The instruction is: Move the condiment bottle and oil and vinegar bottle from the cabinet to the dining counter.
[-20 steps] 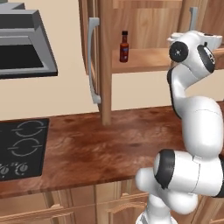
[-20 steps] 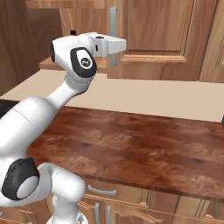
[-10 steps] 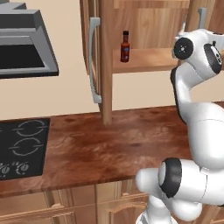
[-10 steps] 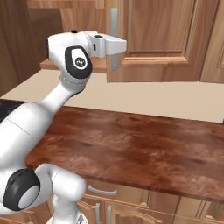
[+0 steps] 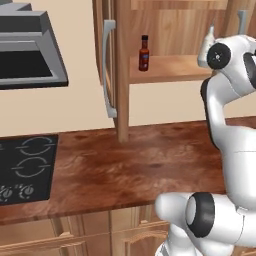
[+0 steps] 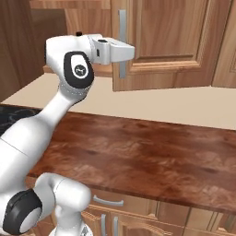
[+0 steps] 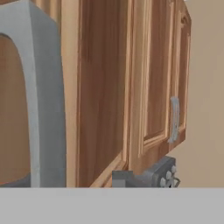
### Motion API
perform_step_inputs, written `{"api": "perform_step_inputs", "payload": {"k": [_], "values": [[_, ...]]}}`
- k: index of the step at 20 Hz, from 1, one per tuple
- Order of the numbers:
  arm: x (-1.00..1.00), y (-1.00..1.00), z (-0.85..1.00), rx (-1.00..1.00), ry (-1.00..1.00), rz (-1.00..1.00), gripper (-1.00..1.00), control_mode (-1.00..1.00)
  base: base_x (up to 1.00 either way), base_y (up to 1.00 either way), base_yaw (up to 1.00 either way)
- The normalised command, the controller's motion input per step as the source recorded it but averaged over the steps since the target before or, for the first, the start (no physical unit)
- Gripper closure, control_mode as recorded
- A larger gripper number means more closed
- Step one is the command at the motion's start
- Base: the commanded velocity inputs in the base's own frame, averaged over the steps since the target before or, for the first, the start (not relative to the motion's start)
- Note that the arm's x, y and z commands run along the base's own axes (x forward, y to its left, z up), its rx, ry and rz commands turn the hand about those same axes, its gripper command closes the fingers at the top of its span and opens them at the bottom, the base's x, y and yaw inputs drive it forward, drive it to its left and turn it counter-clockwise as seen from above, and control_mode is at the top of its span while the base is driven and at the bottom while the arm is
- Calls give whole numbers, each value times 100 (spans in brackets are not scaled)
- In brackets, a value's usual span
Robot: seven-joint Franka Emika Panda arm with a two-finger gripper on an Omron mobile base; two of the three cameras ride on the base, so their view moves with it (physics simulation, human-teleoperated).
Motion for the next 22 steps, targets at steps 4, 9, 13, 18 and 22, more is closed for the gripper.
{"api": "perform_step_inputs", "payload": {"k": [4,9,13,18,22], "values": [[-100,-84,33,7,0,-9,100,-100,0,0,0],[-100,-85,32,7,-1,-10,100,-100,0,0,0],[-100,-85,33,7,-1,-10,100,-100,0,0,0],[-100,-82,32,6,0,-10,100,-100,0,0,0],[-100,-83,33,4,0,-11,100,-100,0,0,0]]}}
